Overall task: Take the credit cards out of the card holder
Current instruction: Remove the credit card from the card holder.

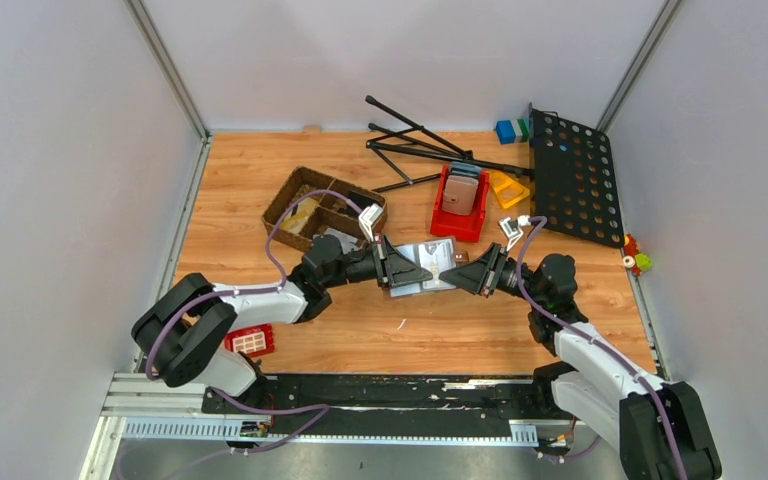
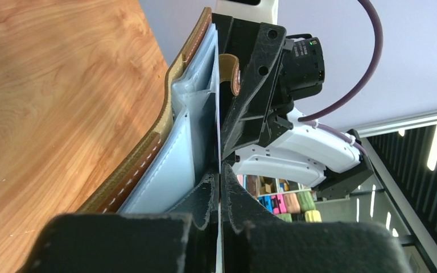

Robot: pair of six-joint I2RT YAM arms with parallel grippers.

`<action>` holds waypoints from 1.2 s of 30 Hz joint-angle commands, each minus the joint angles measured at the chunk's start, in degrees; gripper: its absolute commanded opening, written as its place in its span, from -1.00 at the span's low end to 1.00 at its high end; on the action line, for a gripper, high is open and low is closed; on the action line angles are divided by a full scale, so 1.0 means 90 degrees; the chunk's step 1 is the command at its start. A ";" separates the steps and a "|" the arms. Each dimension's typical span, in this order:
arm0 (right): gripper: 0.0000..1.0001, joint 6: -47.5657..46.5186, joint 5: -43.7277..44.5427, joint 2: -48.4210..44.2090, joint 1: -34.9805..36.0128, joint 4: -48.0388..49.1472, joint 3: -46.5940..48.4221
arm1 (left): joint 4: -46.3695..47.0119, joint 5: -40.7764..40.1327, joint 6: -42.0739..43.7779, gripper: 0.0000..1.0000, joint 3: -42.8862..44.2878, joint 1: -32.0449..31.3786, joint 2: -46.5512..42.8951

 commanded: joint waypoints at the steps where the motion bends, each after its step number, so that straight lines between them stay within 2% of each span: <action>1: -0.59 0.0126 -0.0082 -0.0019 0.0060 0.0280 0.0007 | 0.0693 0.0282 -0.0022 -0.99 -0.0040 0.0018 -0.0371; 15: -0.92 0.0466 0.0016 -0.0009 -0.0033 0.0621 -0.0169 | 0.0640 0.0511 0.0003 -1.00 -0.0393 0.0245 -0.0655; 25: -0.94 0.0497 0.0035 -0.0006 -0.0106 0.0603 -0.0251 | 0.0838 0.0493 -0.0116 -1.00 -0.0702 0.0568 -0.0814; 36: -0.90 0.0366 0.0055 -0.0048 -0.0194 0.0421 -0.0266 | 0.0035 0.0487 0.0306 -1.00 -0.0708 0.0685 -0.1182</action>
